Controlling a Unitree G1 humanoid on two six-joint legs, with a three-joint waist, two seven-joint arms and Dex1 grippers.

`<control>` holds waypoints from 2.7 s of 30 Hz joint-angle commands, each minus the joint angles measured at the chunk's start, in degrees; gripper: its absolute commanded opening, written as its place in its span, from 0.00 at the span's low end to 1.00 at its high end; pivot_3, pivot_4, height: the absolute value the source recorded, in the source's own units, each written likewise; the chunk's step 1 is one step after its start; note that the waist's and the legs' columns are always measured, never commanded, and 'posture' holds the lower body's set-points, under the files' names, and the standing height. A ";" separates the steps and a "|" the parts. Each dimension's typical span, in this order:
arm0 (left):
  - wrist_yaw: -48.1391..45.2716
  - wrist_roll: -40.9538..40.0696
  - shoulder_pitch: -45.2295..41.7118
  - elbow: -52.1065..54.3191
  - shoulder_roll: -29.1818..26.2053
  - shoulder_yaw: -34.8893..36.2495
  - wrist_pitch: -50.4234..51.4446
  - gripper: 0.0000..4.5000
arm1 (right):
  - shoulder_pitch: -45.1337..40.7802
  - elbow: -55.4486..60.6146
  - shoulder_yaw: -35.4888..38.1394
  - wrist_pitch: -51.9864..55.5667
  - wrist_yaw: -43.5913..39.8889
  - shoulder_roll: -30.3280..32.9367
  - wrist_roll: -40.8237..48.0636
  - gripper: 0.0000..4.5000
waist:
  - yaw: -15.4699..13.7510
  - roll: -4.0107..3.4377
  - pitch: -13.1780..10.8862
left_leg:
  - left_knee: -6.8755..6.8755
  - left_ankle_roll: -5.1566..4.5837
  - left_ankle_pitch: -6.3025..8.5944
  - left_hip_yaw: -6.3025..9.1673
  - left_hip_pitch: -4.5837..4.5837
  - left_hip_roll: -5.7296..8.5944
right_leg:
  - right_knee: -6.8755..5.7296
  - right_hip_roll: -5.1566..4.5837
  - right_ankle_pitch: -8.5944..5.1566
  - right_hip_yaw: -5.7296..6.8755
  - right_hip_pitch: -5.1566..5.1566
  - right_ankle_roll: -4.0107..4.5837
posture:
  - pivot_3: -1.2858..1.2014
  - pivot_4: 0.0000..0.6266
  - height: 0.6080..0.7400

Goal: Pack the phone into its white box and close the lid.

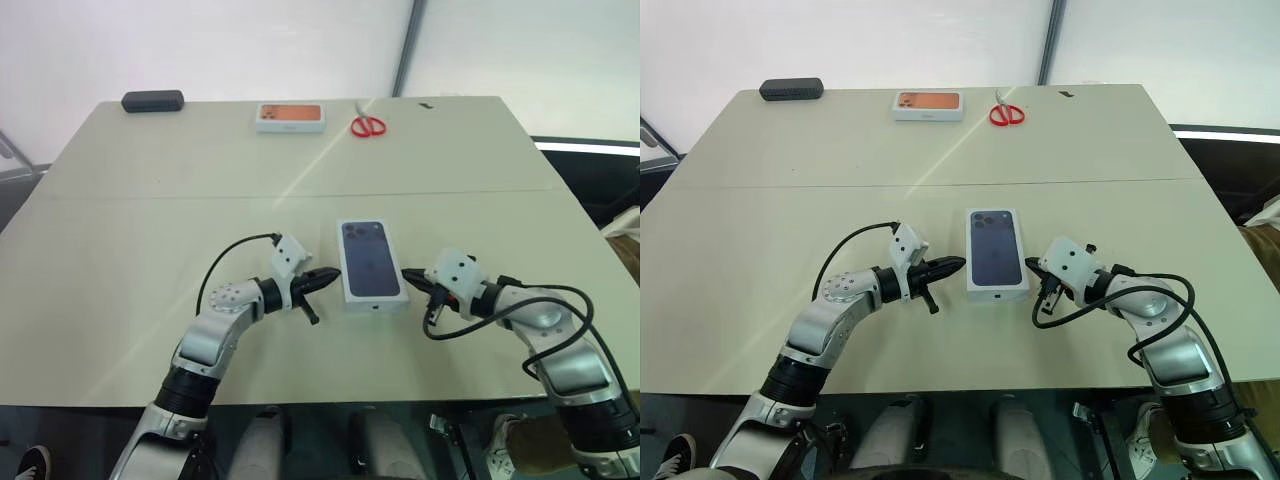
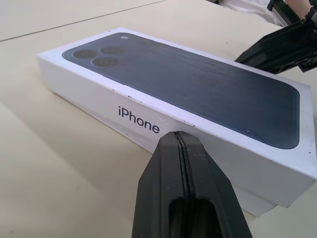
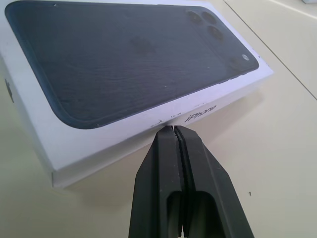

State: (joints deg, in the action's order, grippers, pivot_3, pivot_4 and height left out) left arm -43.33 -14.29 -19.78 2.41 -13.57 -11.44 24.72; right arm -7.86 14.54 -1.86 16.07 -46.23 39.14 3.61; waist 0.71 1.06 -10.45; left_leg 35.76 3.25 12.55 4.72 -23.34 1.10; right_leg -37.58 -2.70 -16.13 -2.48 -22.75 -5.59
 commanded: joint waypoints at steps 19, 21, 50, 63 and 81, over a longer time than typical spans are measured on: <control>-2.34 -0.35 3.78 0.28 -2.54 -0.15 -1.79 0.00 | -0.45 -2.01 -4.86 -8.80 0.18 1.11 -6.42 0.01 | 0.04 0.00 0.01 | 0.03 -0.01 0.01 0.00 0.04 -0.01 | 0.00 0.00 0.00 0.00 0.04 0.00 | 0.52 0.24 1.00; -1.57 -2.60 2.61 0.37 -1.90 2.50 -0.56 0.00 | -1.96 -3.23 -2.66 -6.92 1.43 0.22 -4.84 0.01 | 0.06 0.00 0.01 | 0.03 -0.01 0.01 0.01 0.04 -0.01 | 0.00 0.00 0.00 0.00 0.04 0.00 | 0.52 0.24 1.00; -2.53 -0.83 -2.37 -9.15 2.08 -1.78 -5.73 0.00 | -6.79 -2.22 -8.36 3.23 1.25 -3.03 -4.19 0.01 | -0.06 -0.06 0.59 | -0.07 -0.29 0.22 0.06 1.12 -0.02 | 0.51 -0.07 -0.16 0.09 1.36 0.10 | 0.52 0.24 1.00; -1.72 -5.47 -13.60 -3.86 -1.58 6.18 -2.52 1.00 | -21.02 -3.56 -0.07 10.55 0.64 -5.98 7.77 0.99 | 0.15 -0.13 0.49 | -0.11 -0.29 0.22 0.06 0.80 0.02 | 0.36 -0.04 -0.06 0.01 0.91 -0.07 | 0.52 0.24 1.00; -10.97 -9.10 13.65 1.73 -25.27 22.31 -6.80 1.00 | -0.10 -0.36 9.10 3.74 -8.43 7.31 11.49 0.99 | 0.05 -0.19 0.44 | -0.27 -0.32 0.22 -0.03 0.44 -0.08 | 0.37 -0.23 -0.19 -0.16 0.40 0.13 | 0.52 0.24 1.00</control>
State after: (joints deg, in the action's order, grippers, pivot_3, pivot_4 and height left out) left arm -53.48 -21.11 -7.68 1.54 -37.12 6.83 17.07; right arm -8.62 12.45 3.30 20.65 -54.17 44.64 13.89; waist 0.76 0.86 -10.01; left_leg 35.51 2.93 12.77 4.69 -22.88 1.01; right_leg -37.20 -2.95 -16.33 -2.64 -22.31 -5.44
